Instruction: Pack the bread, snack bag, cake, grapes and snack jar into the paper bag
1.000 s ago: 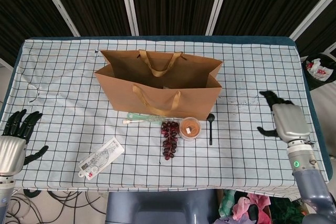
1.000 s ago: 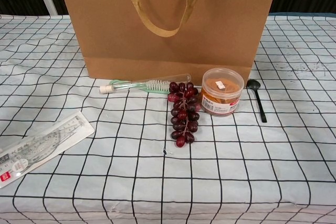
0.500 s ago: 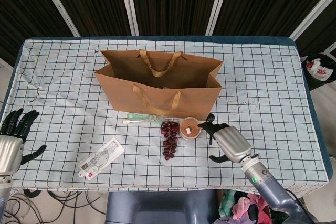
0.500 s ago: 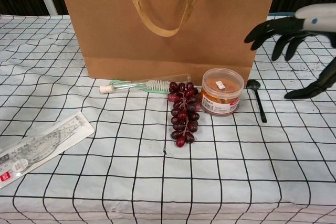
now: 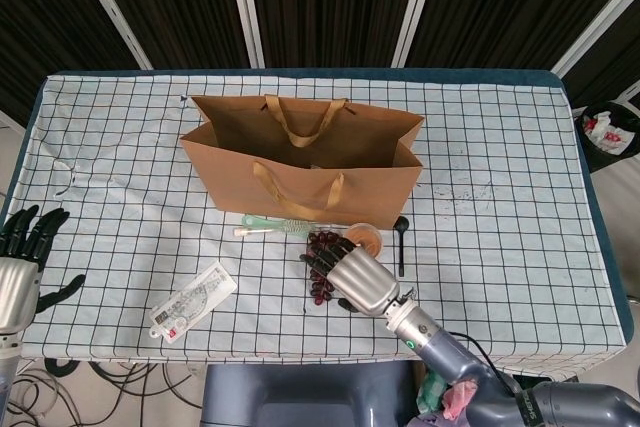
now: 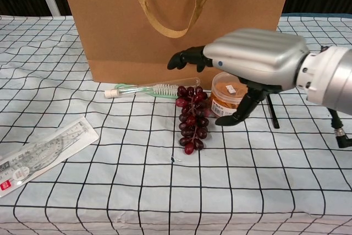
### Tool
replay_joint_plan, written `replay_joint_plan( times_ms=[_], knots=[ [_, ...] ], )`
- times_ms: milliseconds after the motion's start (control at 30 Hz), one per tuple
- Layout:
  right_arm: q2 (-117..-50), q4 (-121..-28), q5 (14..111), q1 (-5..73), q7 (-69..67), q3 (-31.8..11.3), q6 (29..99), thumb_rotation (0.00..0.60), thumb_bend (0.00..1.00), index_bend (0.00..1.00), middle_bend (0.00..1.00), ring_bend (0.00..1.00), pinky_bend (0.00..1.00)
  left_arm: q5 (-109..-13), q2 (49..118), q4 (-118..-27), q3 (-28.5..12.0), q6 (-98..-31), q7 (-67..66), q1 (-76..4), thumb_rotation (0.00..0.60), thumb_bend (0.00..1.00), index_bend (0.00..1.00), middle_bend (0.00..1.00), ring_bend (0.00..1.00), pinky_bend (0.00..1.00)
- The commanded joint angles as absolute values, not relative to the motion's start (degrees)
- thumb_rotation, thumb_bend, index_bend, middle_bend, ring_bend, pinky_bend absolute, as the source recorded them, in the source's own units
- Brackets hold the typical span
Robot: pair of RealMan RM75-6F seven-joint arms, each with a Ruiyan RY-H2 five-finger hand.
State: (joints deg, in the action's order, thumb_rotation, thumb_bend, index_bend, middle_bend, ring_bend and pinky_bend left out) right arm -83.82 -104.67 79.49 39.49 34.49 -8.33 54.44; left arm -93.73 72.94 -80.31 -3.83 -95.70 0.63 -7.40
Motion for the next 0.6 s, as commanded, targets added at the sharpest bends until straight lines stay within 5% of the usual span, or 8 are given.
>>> replay_joint_plan(
  times_ms=[33,600],
  knots=[
    [-86.9,-102.5,75.3,42.3,37.9,-9.9,52.1,0.6,0.14,0.13,0.13,0.22,0.23,-93.6,72.9,-80.3,-3.8,-95.6,0.7,-7.4,0.6,0.05,0.11,0.13,0.01,0.08],
    [-91.9,-94.1,65.4,48.5,46.7,-8.9,50.2,0.6,0.14,0.13,0.14,0.22,0.23,-93.4,72.5,-80.6,-3.7,-94.8,1.2,-7.5,0.6,0.05,0.11,0.13,0.01,0.08]
  ],
)
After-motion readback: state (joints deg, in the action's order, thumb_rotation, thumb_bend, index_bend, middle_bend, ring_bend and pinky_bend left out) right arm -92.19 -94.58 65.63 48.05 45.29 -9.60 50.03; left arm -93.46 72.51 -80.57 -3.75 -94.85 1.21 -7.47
